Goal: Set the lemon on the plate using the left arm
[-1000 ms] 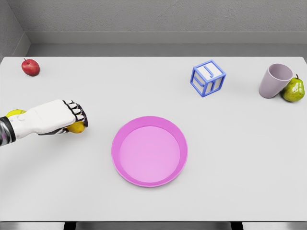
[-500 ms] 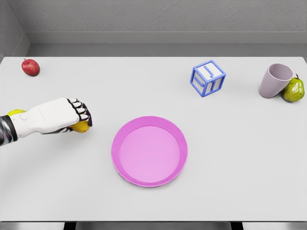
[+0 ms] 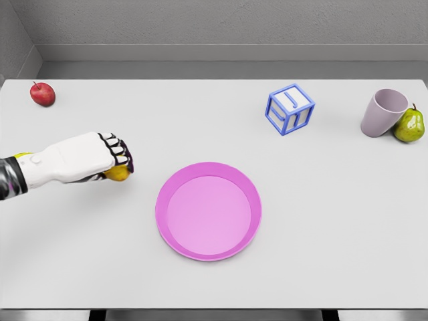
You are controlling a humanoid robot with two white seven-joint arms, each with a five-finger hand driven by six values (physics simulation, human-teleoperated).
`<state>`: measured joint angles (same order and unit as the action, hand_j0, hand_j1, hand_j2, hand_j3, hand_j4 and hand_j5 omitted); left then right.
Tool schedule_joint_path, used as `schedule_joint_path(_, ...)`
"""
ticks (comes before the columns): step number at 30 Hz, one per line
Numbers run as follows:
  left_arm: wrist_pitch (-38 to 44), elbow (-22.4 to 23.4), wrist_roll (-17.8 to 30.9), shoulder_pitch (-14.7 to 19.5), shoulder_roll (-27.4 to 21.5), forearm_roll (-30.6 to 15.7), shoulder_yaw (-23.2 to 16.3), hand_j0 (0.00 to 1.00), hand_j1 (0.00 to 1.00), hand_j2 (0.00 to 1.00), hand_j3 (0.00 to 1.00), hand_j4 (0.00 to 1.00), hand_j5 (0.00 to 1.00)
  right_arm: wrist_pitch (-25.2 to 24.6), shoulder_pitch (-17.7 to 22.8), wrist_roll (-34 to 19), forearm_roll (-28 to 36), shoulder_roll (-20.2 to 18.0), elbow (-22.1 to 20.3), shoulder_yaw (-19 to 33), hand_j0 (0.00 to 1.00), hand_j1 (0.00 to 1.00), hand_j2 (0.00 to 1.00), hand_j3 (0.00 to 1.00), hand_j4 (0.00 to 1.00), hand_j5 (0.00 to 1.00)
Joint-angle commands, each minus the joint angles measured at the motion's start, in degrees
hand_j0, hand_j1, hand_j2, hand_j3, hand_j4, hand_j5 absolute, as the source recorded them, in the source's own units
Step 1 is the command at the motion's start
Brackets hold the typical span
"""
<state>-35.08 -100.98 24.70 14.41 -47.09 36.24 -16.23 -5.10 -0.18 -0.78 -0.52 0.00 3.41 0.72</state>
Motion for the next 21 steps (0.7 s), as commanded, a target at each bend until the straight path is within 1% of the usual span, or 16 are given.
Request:
schedule_joint_path(1, 0.1, 0.0, 0.0, 0.0, 0.6, -0.4, -0.1, 0.53, 0.53, 0.53, 0.53, 0.53, 0.53, 0.0, 0.0, 0.0, 0.0, 0.0, 0.0, 0.0, 1.00, 1.00, 1.00, 1.00, 1.00, 1.00)
schedule_joint_path(21, 0.1, -0.1, -0.1, 1.1, 2.6, -0.6, -0.5, 0.53, 0.53, 0.53, 0.53, 0.53, 0.53, 0.0, 0.0, 0.0, 0.0, 0.0, 0.0, 0.0, 1.00, 1.00, 1.00, 1.00, 1.00, 1.00)
